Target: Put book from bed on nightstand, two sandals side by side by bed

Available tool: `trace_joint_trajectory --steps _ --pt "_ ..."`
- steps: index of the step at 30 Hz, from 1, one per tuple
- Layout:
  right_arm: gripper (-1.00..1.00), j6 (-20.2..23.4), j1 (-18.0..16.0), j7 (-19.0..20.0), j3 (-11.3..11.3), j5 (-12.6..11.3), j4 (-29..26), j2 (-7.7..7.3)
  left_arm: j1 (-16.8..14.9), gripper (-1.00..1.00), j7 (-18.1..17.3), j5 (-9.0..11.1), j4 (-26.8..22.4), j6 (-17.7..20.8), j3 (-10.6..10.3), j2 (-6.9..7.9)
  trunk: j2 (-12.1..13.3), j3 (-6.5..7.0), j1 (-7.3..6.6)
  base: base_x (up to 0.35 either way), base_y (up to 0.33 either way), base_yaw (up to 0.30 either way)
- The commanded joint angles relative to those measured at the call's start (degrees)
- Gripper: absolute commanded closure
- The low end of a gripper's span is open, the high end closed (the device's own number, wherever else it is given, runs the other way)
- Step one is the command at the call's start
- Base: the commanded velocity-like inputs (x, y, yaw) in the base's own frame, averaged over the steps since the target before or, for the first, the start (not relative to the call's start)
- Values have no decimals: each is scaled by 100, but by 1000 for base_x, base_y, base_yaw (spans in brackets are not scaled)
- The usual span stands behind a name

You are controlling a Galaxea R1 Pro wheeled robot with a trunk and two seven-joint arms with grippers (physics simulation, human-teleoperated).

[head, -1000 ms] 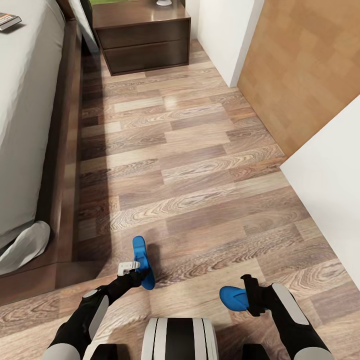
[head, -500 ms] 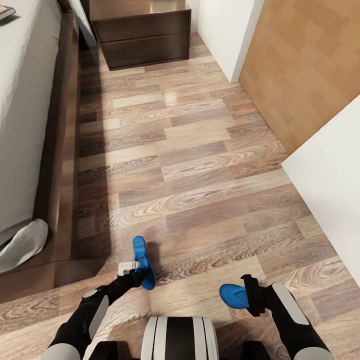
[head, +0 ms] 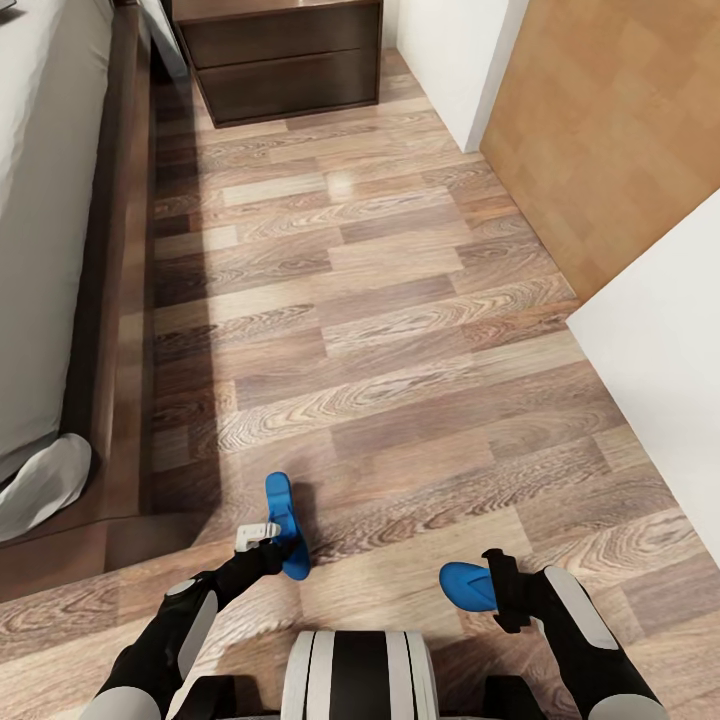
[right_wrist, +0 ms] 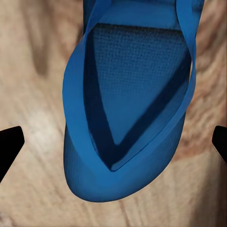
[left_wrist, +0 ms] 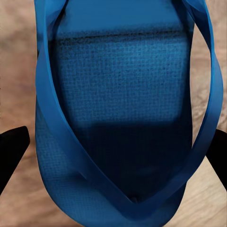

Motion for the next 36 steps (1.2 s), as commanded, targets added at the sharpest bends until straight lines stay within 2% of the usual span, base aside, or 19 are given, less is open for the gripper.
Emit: trace_joint_trajectory --steps 1,11,20,36 --pt "-100 34 -1 -29 -11 -10 -6 1 -2 100 -37 52 -2 59 26 -7 -1 -3 -1 0 0 0" --pt "-100 34 -1 -29 -11 -10 -6 3 -2 100 -39 52 -2 59 26 -6 -1 -3 -1 0 0 0" --pt "-100 34 -1 -29 -11 -10 -6 -1 -2 100 -39 52 -2 59 26 -4 -13 -202 22 0 0 0" --pt "-100 34 -1 -29 -11 -10 -6 1 -3 100 -40 52 -2 60 29 -5 -13 -202 22 0 0 0"
